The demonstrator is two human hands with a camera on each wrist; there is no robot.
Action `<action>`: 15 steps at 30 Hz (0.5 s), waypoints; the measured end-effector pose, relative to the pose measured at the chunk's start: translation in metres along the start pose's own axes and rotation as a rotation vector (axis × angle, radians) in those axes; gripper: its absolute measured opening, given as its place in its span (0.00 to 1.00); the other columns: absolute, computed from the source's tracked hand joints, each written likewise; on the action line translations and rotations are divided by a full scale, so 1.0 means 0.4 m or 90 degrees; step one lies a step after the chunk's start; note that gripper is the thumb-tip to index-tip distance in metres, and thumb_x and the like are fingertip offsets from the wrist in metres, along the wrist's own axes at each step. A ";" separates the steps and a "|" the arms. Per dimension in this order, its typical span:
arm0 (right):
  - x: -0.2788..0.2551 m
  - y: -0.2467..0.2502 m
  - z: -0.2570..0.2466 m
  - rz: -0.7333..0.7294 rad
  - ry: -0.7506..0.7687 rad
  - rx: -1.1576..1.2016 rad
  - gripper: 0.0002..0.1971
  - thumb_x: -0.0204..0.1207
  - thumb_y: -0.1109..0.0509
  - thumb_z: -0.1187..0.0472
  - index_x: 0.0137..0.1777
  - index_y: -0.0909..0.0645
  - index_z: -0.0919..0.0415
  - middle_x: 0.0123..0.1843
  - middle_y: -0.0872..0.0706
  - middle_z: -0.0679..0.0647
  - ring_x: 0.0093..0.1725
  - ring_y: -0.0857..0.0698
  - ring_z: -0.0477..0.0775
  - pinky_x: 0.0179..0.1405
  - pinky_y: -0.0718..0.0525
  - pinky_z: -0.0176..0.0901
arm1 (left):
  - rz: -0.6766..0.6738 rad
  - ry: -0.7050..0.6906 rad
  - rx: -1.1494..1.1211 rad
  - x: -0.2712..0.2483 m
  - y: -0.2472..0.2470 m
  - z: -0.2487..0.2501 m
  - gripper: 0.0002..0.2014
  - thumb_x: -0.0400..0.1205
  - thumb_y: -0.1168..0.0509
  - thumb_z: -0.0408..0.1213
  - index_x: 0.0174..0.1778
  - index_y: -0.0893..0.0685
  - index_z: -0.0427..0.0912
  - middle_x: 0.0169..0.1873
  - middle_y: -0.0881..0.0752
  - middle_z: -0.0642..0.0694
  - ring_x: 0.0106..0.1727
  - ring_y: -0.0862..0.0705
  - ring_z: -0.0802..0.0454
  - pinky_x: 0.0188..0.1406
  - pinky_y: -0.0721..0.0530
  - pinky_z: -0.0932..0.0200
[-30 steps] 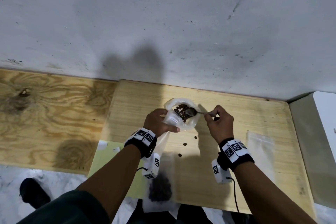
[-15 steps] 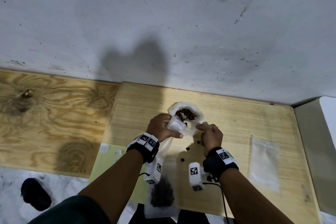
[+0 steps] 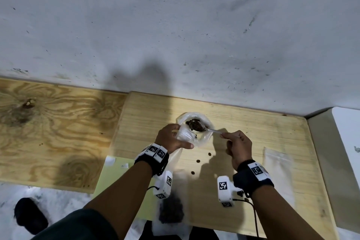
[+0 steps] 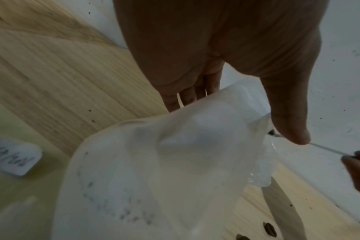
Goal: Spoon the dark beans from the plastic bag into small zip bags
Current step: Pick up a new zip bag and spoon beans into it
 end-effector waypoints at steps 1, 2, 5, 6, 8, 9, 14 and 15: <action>-0.003 0.002 -0.013 -0.009 0.013 -0.001 0.19 0.67 0.25 0.73 0.27 0.31 0.57 0.28 0.31 0.57 0.21 0.40 0.51 0.24 0.44 0.42 | 0.001 0.001 0.003 -0.002 0.000 0.001 0.53 0.51 0.12 0.52 0.73 0.23 0.45 0.67 0.17 0.51 0.64 0.16 0.53 0.60 0.18 0.59; -0.008 0.005 -0.027 -0.017 0.027 -0.007 0.19 0.67 0.24 0.73 0.26 0.31 0.57 0.29 0.30 0.58 0.21 0.40 0.51 0.24 0.43 0.43 | 0.002 0.000 0.007 -0.005 -0.001 0.003 0.53 0.51 0.12 0.53 0.73 0.23 0.45 0.68 0.17 0.51 0.64 0.17 0.53 0.61 0.18 0.59; -0.020 -0.005 -0.058 -0.051 0.070 -0.034 0.17 0.68 0.24 0.74 0.27 0.29 0.60 0.27 0.30 0.58 0.20 0.40 0.51 0.24 0.42 0.40 | 0.006 0.009 0.016 -0.008 -0.002 0.003 0.52 0.51 0.13 0.53 0.73 0.23 0.47 0.68 0.17 0.51 0.65 0.17 0.53 0.65 0.18 0.55; -0.024 -0.015 -0.067 -0.066 0.088 -0.051 0.16 0.68 0.24 0.74 0.29 0.28 0.63 0.26 0.31 0.57 0.21 0.40 0.51 0.23 0.41 0.39 | 0.008 0.012 0.017 -0.007 -0.002 0.001 0.51 0.51 0.13 0.53 0.72 0.22 0.47 0.67 0.17 0.52 0.65 0.18 0.53 0.66 0.19 0.54; -0.036 -0.038 -0.087 -0.096 0.145 -0.108 0.14 0.68 0.23 0.74 0.33 0.28 0.68 0.25 0.32 0.56 0.22 0.37 0.51 0.22 0.37 0.37 | 0.013 0.015 0.012 -0.010 -0.002 0.000 0.48 0.51 0.12 0.53 0.69 0.20 0.49 0.65 0.17 0.54 0.65 0.17 0.53 0.65 0.19 0.54; -0.043 -0.050 -0.097 -0.109 0.185 -0.146 0.15 0.68 0.22 0.73 0.33 0.29 0.70 0.25 0.31 0.56 0.24 0.34 0.51 0.25 0.34 0.37 | 0.013 0.019 0.007 -0.010 -0.004 -0.002 0.45 0.51 0.12 0.52 0.66 0.18 0.50 0.63 0.16 0.54 0.63 0.17 0.53 0.64 0.18 0.54; -0.063 -0.083 -0.115 -0.148 0.280 -0.249 0.17 0.68 0.20 0.72 0.30 0.28 0.66 0.24 0.25 0.46 0.27 0.29 0.45 0.30 0.29 0.34 | 0.015 0.025 -0.036 -0.011 -0.009 -0.007 0.38 0.43 0.14 0.58 0.50 0.12 0.54 0.52 0.12 0.58 0.54 0.13 0.56 0.59 0.14 0.52; -0.057 -0.073 -0.112 -0.134 0.276 -0.234 0.17 0.69 0.20 0.71 0.30 0.28 0.67 0.25 0.26 0.47 0.27 0.29 0.46 0.30 0.30 0.35 | 0.018 0.028 -0.045 -0.010 -0.009 -0.010 0.42 0.42 0.14 0.58 0.55 0.13 0.53 0.55 0.12 0.58 0.56 0.13 0.56 0.60 0.14 0.53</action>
Point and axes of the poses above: each hand's wrist, its own x-axis towards the middle knuckle, its own y-axis out of the back of the hand, z = x × y, the point moved 8 cm from there along x, towards the middle knuckle
